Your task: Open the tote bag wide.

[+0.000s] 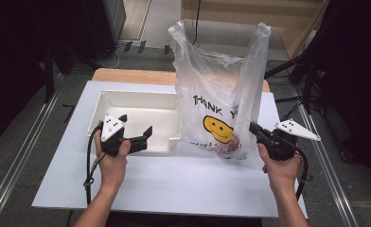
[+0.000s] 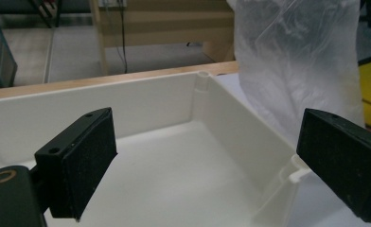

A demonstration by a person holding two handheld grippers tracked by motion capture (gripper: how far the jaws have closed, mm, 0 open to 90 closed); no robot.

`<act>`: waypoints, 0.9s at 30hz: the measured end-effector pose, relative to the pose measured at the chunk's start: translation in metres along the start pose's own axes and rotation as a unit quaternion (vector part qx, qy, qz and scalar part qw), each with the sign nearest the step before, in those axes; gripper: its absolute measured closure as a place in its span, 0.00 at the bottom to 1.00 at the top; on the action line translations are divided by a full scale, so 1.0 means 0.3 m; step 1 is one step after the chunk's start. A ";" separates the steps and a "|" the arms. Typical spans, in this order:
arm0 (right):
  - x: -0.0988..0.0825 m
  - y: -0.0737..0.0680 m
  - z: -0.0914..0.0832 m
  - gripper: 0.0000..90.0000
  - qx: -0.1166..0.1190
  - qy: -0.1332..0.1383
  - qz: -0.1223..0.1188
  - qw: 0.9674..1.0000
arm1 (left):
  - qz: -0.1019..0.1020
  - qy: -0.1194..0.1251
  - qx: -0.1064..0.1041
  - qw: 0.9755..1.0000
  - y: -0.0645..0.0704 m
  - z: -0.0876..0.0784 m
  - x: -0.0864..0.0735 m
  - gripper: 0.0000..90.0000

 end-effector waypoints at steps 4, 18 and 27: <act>-0.014 0.008 -0.004 1.00 0.003 -0.002 -0.002 1.000 | 0.005 0.005 -0.016 1.000 0.037 0.036 0.028 0.07; -0.125 0.020 0.000 0.98 0.015 -0.041 -0.016 0.999 | 0.033 -0.011 -0.094 0.995 0.194 0.193 0.044 0.14; -0.131 0.012 -0.004 0.98 0.028 -0.041 -0.046 0.998 | 0.026 -0.019 -0.152 0.988 0.233 0.236 0.014 0.56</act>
Point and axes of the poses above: each handheld gripper's, and its own axes: z roughly forward along the jaws, x roughly out of its top, y roughly to its right, the point moved 2 cm from there along z, roughly forward along the jaws, and after that the axes turned 13 degrees about -x, right-handed, at the moved point
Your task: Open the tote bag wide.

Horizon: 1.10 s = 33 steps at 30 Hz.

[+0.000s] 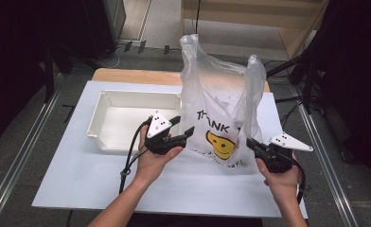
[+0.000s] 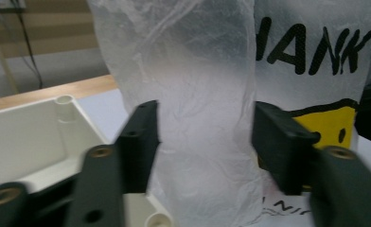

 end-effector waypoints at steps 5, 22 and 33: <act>0.007 -0.002 -0.013 0.94 0.014 0.005 -0.003 1.000 | 0.013 -0.032 -0.023 0.999 0.013 0.017 -0.024 0.99; 0.139 -0.055 -0.076 0.37 0.023 0.088 0.050 0.995 | 0.062 -0.133 -0.065 0.987 0.074 0.076 -0.103 1.00; 0.039 -0.011 0.019 0.97 0.016 0.000 0.063 0.998 | -0.009 -0.019 0.011 1.000 0.007 0.000 -0.044 0.34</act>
Point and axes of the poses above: each handheld gripper's, and its own axes: z roughly forward along the jaws, x roughly out of its top, y roughly to its right, the point moved 2 cm from there along z, roughly forward along the jaws, and after that the axes turned 13 degrees about -x, right-handed, at the moved point
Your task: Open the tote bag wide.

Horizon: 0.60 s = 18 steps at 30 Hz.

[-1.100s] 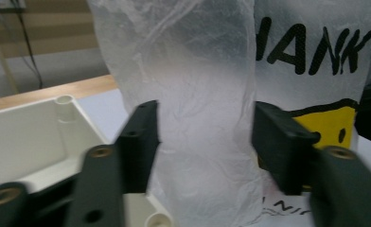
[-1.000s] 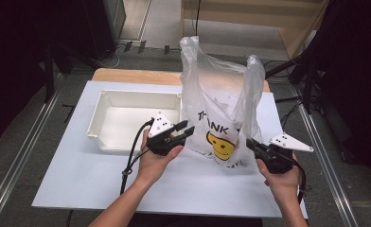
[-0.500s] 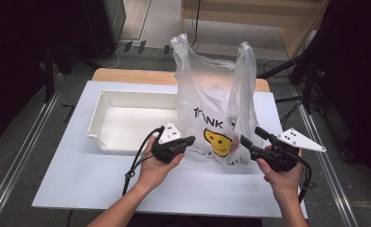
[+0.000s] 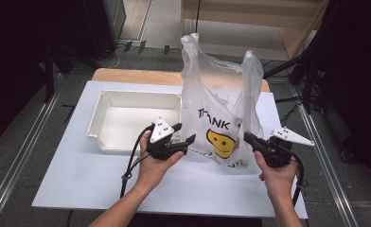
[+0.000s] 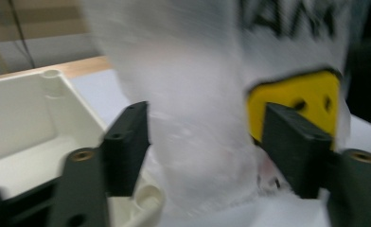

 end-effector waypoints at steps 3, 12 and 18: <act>-0.046 0.007 0.018 0.99 -0.004 -0.026 -0.010 1.000 | -0.014 0.011 0.018 1.000 -0.026 -0.001 0.019 0.24; -0.082 -0.035 0.043 0.96 -0.002 -0.046 -0.071 0.996 | 0.001 -0.048 -0.033 0.998 -0.013 0.049 -0.028 0.90; -0.054 -0.049 -0.007 0.72 0.005 0.002 -0.074 0.997 | 0.000 -0.110 -0.072 0.991 0.006 0.100 -0.085 1.00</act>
Point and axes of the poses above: each handheld gripper's, and its own axes: z roughly forward along the jaws, x roughly out of its top, y roughly to its right, the point moved 2 cm from there along z, roughly forward along the jaws, and after that the axes turned 13 degrees about -x, right-handed, at the moved point
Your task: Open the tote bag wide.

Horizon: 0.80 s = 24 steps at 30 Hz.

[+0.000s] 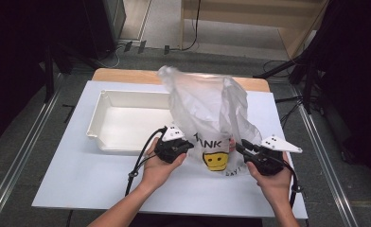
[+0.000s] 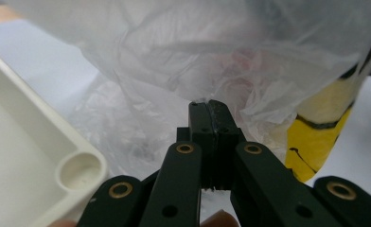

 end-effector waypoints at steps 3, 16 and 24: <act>0.038 0.013 -0.051 0.57 -0.001 0.044 0.023 0.999 | 0.005 -0.021 -0.002 1.000 0.006 0.018 -0.013 1.00; 0.144 -0.101 -0.088 0.59 -0.021 0.107 0.005 0.994 | 0.047 -0.070 -0.013 0.996 0.070 0.071 -0.033 1.00; 0.058 -0.005 0.028 0.97 -0.036 0.028 0.059 0.997 | 0.039 -0.003 -0.016 0.999 0.071 0.010 -0.002 0.86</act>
Point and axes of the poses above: each handheld gripper's, and its own axes: z roughly forward along the jaws, x roughly out of its top, y roughly to its right, the point moved 2 cm from there along z, roughly forward along the jaws, and after that the axes turned 13 degrees about -x, right-handed, at the moved point
